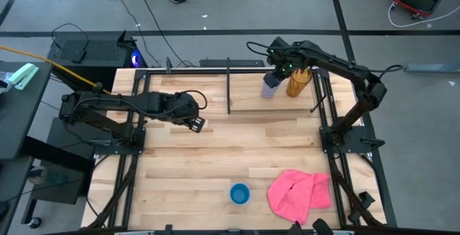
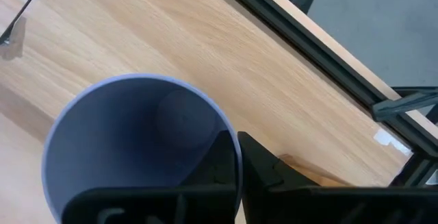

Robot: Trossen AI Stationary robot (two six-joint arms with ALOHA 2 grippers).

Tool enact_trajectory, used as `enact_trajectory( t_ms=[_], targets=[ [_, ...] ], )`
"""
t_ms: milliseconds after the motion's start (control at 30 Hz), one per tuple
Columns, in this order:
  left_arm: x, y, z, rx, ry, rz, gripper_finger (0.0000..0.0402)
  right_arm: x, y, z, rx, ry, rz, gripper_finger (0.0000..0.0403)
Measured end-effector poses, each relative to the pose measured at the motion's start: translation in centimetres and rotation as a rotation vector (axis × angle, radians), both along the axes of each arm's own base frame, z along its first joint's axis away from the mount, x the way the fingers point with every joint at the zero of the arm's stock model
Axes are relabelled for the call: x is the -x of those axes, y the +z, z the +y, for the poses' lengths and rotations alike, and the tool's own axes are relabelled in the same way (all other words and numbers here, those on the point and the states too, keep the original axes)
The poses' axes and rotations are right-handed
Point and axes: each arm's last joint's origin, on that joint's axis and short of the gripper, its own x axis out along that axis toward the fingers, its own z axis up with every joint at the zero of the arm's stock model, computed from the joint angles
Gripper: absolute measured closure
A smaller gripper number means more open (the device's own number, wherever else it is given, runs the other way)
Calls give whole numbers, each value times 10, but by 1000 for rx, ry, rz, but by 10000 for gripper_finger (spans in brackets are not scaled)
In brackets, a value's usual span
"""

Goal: Stack small to large cups/mugs on shelf
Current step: Put the purple cup on the shelf

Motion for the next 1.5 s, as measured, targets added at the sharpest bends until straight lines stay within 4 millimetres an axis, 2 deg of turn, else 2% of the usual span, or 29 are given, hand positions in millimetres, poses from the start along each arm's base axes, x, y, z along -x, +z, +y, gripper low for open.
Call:
enact_trajectory(
  t_ms=[233,533,867,1133,1500],
  targets=[
    [0,0,0,0,0,0,380,0,0,0,-1,0,1,376],
    [0,0,0,0,0,1,387,0,-1,0,-2,1,1,383],
    [0,0,0,0,0,1,377,0,-1,0,-2,1,1,371],
    [0,0,0,0,0,1,385,-1,-1,0,-16,7,-9,368],
    [0,0,0,1,-1,1,373,-2,-1,1,-31,18,-29,368]
  ],
)
